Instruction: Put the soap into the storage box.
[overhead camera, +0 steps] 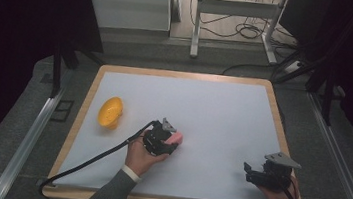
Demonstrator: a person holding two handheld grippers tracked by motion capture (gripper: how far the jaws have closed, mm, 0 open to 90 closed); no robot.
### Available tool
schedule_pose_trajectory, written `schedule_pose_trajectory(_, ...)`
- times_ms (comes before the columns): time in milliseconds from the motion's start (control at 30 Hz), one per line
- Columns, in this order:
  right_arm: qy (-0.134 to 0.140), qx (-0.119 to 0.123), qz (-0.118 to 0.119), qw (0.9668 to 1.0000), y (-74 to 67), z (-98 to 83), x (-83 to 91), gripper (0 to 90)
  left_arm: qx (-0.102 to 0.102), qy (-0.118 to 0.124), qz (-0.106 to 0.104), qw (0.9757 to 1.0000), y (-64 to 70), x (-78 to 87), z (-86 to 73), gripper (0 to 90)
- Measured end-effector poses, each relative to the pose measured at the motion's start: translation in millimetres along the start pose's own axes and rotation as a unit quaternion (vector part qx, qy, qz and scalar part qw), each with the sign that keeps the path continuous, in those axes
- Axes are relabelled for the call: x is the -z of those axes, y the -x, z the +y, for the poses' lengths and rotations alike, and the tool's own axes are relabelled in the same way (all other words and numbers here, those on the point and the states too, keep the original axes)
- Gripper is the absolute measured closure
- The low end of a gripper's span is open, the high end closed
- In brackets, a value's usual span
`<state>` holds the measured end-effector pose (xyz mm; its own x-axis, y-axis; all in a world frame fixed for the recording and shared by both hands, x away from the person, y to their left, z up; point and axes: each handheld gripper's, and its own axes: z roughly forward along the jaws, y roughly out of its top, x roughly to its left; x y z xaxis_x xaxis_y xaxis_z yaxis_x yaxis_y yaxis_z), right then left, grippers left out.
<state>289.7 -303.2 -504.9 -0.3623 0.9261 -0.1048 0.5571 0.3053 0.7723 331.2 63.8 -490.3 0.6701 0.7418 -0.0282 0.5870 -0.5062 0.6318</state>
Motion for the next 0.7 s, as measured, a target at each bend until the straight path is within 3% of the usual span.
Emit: schedule_pose_trajectory(700,-0.003,0.0,-0.002,1.0,1.3,-0.7,-0.4,5.9,0.02,0.026,0.007,0.9994,-22.0,29.6,-8.2,60.3)
